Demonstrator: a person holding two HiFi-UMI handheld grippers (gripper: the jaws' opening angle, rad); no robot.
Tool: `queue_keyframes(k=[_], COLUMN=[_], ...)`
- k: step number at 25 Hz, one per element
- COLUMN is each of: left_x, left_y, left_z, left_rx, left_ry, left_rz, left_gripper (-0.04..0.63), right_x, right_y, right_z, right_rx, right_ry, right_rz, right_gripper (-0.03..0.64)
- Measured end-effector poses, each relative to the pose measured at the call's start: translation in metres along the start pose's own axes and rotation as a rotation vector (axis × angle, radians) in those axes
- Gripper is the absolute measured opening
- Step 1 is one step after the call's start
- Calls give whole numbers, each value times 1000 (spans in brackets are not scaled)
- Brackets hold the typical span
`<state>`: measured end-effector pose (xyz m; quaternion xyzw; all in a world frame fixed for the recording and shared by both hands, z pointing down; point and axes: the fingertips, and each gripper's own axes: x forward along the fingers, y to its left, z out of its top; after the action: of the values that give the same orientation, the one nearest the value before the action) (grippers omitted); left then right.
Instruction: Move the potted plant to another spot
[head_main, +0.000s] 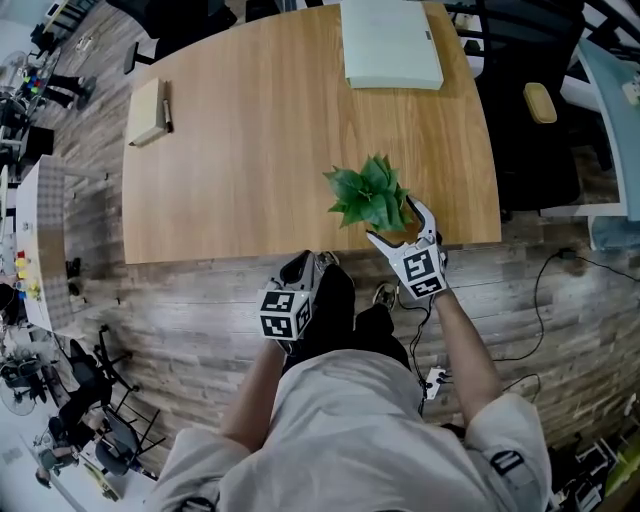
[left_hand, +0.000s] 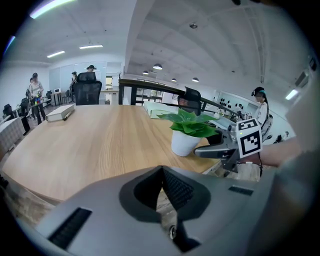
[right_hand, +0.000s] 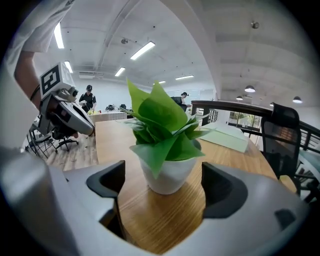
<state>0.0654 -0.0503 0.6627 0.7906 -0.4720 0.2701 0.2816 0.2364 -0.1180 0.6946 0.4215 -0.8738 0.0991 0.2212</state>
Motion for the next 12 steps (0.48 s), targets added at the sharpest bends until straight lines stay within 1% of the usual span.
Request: queue_keyframes(k=[4, 9, 12], left_x=[4, 9, 11], left_y=[2, -5, -10], left_z=[-1, -6, -8], left_rx=[-5, -3, 3], left_ry=[9, 34, 42], left_rz=[-10, -40, -58], left_gripper=[12, 11, 12], right_x=[11, 24, 32], right_y=[-2, -3, -4], right_z=[6, 8, 18], right_rx=[7, -6, 8], right_ry=[-10, -20, -51], right_rz=[1, 5, 12], right_gripper=[494, 518, 528])
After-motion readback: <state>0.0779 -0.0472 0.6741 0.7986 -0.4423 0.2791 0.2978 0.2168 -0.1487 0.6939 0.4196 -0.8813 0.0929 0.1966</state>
